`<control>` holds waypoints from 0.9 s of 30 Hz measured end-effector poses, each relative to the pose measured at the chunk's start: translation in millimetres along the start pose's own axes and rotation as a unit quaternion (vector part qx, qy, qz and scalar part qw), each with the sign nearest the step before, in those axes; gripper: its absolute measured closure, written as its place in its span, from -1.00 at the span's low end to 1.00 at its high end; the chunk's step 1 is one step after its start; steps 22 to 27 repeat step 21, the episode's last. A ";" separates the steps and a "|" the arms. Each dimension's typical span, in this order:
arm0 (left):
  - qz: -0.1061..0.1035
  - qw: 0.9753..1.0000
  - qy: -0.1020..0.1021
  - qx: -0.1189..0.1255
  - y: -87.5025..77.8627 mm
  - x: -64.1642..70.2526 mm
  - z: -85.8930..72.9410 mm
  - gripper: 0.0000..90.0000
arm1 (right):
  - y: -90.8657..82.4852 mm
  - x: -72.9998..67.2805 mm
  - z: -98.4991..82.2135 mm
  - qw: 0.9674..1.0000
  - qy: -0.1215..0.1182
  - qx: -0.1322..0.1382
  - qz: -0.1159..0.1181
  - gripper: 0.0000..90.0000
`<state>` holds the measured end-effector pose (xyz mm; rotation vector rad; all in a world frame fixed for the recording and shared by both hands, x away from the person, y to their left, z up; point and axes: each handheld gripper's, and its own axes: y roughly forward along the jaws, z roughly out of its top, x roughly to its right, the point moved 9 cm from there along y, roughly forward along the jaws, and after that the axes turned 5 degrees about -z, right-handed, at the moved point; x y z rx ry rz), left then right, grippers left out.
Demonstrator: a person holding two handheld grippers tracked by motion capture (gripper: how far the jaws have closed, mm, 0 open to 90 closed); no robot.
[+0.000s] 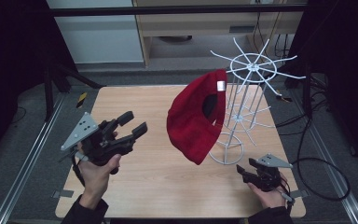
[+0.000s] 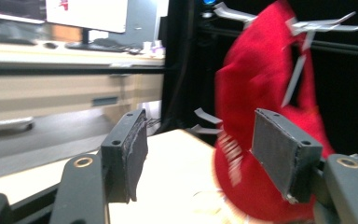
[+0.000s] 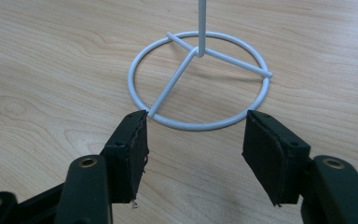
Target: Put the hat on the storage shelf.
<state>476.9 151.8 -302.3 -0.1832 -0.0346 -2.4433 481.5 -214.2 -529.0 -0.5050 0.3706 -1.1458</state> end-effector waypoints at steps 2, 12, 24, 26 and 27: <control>0.018 1.000 -0.008 -0.011 -9.7 -15.5 -15.4 -0.22 | 0.4 0.6 0.2 1.000 0.000 0.002 -0.002 -0.14; 0.112 0.986 -0.065 -0.108 -41.7 -92.4 -128.6 -0.22 | 2.4 5.6 -0.8 1.000 0.003 0.008 -0.018 -0.33; 0.167 0.965 -0.087 -0.182 -57.9 -127.3 -190.5 -0.23 | 6.2 11.8 -6.4 0.999 0.016 -0.003 -0.032 -0.42; 0.167 0.965 -0.087 -0.182 -57.9 -127.3 -190.5 -0.23 | 6.2 11.8 -6.4 0.999 0.016 -0.003 -0.032 -0.42; 0.167 0.965 -0.087 -0.182 -57.9 -127.3 -190.5 -0.23 | 6.2 11.8 -6.4 0.999 0.016 -0.003 -0.032 -0.42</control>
